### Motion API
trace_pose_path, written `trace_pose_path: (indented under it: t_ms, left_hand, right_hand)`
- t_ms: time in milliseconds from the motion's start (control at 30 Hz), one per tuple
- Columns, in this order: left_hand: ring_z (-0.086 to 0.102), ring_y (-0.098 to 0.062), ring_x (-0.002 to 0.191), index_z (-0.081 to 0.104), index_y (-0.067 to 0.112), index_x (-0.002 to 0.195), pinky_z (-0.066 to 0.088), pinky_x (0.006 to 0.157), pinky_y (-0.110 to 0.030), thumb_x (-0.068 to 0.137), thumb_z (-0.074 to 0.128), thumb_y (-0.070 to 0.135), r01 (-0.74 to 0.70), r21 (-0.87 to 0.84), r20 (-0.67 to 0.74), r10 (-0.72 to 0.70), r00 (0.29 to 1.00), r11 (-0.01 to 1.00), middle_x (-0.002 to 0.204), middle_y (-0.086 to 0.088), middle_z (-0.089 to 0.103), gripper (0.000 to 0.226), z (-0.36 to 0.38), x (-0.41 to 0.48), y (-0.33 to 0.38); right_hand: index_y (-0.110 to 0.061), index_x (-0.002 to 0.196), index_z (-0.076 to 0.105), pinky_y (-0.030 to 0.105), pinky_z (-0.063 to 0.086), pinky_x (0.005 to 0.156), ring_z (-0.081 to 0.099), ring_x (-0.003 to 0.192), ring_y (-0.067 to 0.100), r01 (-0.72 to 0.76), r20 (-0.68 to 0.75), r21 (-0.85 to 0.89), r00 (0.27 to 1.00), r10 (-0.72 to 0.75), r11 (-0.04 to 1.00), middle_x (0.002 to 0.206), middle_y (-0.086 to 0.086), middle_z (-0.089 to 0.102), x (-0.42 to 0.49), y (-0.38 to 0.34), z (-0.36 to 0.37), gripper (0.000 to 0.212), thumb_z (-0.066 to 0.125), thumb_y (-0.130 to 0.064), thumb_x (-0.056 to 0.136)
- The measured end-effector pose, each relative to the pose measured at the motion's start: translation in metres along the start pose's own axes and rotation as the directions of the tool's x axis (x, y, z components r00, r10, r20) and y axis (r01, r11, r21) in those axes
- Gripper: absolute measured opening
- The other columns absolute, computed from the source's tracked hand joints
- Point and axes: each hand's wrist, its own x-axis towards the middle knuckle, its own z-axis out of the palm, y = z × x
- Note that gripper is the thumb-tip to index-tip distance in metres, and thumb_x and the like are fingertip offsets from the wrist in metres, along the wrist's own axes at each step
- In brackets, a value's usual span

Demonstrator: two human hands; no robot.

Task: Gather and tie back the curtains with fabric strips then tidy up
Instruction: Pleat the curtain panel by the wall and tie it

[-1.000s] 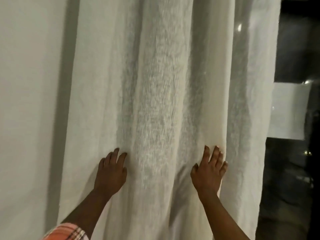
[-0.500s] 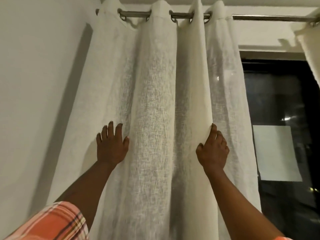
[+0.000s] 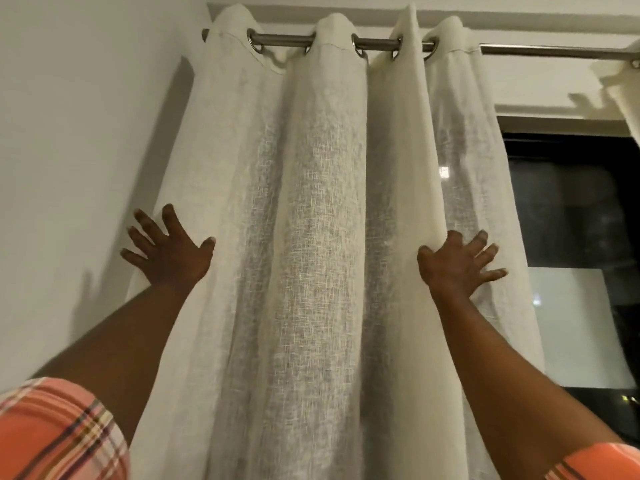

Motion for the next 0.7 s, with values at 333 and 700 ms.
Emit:
trace_pose_path:
  t_ms: [333, 700]
  left_hand:
    - [0.045, -0.043, 0.126, -0.006, 0.026, 0.151, 0.038, 0.1, -0.052, 0.08, 0.065, 0.057, 0.105, -0.231, 0.196, -0.059, 0.979, 0.967, 0.147, -0.02, 0.034, 0.105, 0.004, 0.015, 0.015]
    - [0.051, -0.044, 0.115, 0.039, 0.006, 0.128, 0.041, 0.093, -0.046, 0.093, 0.048, 0.021, 0.08, -0.155, 0.222, -0.044, 0.974, 0.985, 0.127, -0.023, 0.052, 0.039, 0.011, 0.007, 0.054]
  right_hand:
    - [-0.024, 0.153, -0.005, 0.046, 0.04, 0.098, 0.049, 0.119, 0.043, -0.19, 0.223, 0.333, 0.968, 0.119, 0.923, 0.149, 0.022, 0.03, 0.022, -0.005, -0.019, 0.099, 0.067, -0.021, 0.084]
    - [-0.008, 0.111, 0.056, 0.045, 0.032, 0.106, 0.055, 0.107, 0.035, -0.148, 0.173, 0.162, 0.978, 0.12, 0.976, 0.117, 0.015, 0.059, 0.022, -0.011, -0.037, 0.025, 0.046, -0.012, 0.088]
